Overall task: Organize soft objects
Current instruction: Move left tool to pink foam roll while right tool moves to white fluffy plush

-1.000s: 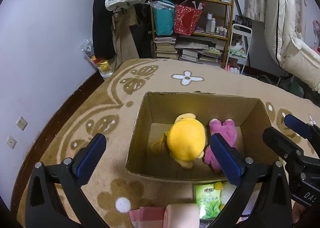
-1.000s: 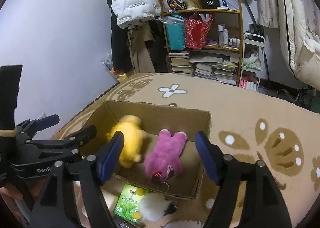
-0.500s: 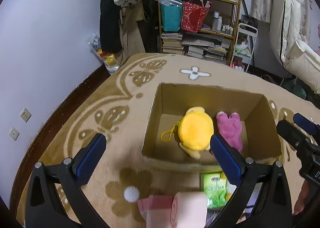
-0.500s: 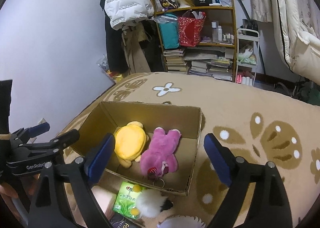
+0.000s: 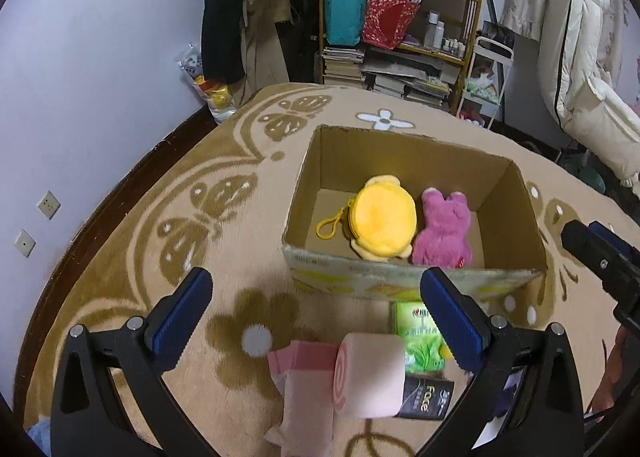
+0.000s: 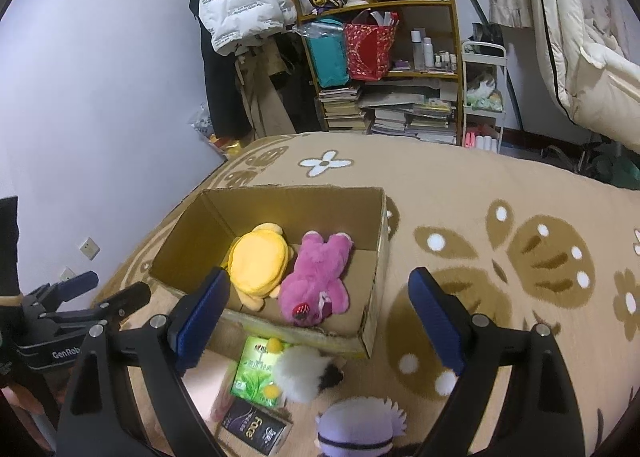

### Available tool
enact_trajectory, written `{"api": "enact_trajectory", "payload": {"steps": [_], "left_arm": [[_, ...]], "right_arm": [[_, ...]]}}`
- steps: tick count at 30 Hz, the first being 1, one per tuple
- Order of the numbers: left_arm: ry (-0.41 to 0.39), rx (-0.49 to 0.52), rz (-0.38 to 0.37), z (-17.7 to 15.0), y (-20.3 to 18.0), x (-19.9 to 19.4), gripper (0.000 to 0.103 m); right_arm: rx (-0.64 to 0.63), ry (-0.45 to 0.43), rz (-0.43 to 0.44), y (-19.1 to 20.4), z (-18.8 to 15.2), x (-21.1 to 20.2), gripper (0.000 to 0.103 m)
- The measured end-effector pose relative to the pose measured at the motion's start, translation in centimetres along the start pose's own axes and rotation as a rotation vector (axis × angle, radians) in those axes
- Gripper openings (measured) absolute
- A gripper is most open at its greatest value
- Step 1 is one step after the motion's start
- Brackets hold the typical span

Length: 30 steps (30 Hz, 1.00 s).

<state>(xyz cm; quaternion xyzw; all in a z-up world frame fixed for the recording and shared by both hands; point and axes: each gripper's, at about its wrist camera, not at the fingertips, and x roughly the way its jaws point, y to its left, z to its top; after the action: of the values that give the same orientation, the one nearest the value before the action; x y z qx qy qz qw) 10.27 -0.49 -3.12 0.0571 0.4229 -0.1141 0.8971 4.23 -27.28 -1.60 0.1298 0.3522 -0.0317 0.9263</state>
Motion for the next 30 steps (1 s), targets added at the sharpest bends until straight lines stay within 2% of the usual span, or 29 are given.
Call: {"api": "enact_trajectory", "payload": {"steps": [10, 19, 30], "left_arm": [[0.046, 0.004, -0.007, -2.1, -0.2, -0.3, 0.103], [0.103, 0.014, -0.025, -4.0, -1.0, -0.1, 0.103], [0.16, 0.05, -0.018, -5.4, -1.7, 0.9, 0.103]], "right_arm": [[0.043, 0.06, 0.026, -0.2, -1.4, -0.3, 0.095], [0.062, 0.114, 0.001, -0.4, -2.8, 0.1, 0.095], [0.077, 0.237, -0.051, -0.9, -4.8, 1.2, 0.095]]}}
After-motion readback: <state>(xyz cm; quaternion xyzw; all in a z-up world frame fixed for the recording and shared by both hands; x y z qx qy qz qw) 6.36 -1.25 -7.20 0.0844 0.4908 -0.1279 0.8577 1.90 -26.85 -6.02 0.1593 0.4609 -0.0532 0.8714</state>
